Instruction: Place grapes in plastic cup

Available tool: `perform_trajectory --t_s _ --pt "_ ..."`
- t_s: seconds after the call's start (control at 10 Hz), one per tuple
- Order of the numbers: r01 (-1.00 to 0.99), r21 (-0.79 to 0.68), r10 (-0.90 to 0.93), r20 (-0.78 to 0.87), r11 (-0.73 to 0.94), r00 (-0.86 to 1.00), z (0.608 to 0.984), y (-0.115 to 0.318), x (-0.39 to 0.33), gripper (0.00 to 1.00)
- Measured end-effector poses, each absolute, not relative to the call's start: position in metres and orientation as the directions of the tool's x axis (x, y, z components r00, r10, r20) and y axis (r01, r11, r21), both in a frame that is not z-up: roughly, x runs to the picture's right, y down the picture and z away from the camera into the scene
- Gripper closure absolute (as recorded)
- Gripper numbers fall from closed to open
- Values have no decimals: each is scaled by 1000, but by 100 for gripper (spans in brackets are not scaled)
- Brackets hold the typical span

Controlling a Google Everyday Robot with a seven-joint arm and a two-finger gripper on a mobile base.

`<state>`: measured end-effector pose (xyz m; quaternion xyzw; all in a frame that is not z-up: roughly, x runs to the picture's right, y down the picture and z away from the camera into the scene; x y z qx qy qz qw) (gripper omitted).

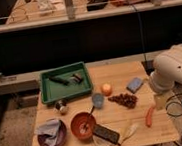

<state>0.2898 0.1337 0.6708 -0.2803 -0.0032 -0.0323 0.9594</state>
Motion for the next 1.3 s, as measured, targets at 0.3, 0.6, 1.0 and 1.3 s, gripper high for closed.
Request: perform_trajectory --t_s 0.3,0.6,1.0,1.3 --pt "106 -519 -101 37 848 994 673 130 283 20" --pt "182 -493 -170 70 851 983 678 124 262 20" --pt "243 -463 -224 97 852 970 683 120 247 20" --pt "293 -434 -269 118 852 956 689 116 232 20"
